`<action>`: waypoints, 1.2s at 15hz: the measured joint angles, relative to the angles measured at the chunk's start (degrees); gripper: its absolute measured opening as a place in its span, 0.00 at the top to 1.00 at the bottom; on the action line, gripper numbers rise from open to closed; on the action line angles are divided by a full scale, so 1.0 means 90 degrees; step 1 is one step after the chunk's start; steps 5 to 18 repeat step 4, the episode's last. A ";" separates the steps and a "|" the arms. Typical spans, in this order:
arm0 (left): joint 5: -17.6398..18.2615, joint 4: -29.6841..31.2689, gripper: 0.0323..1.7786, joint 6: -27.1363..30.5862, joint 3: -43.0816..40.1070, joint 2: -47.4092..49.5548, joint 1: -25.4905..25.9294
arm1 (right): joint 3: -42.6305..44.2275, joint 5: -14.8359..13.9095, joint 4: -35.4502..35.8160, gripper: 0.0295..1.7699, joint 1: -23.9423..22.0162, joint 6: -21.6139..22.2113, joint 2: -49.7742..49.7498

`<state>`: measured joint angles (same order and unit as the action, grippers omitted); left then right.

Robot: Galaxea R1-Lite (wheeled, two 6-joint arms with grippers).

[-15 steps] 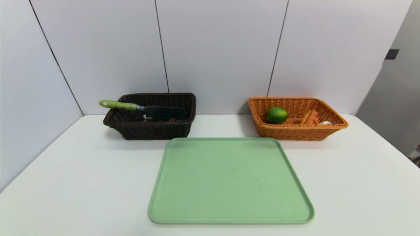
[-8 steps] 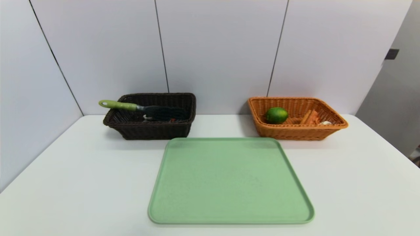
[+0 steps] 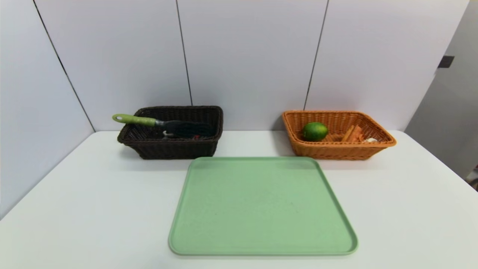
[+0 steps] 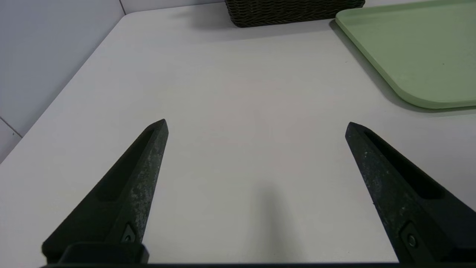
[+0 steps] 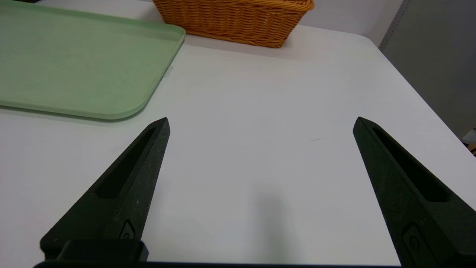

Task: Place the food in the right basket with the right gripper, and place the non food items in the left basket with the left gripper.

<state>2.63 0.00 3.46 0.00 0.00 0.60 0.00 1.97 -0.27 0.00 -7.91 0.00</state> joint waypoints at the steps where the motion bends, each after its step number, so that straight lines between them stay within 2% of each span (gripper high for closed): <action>1: 0.0000 0.0000 0.05 0.0000 0.0000 0.0000 0.0000 | 0.0000 0.0000 -0.0007 0.04 0.0000 0.0053 0.0000; 18: 0.0000 0.0000 0.05 0.0000 0.0000 0.0000 0.0000 | 0.0000 -0.0003 -0.0027 0.04 0.0000 0.0092 -0.0003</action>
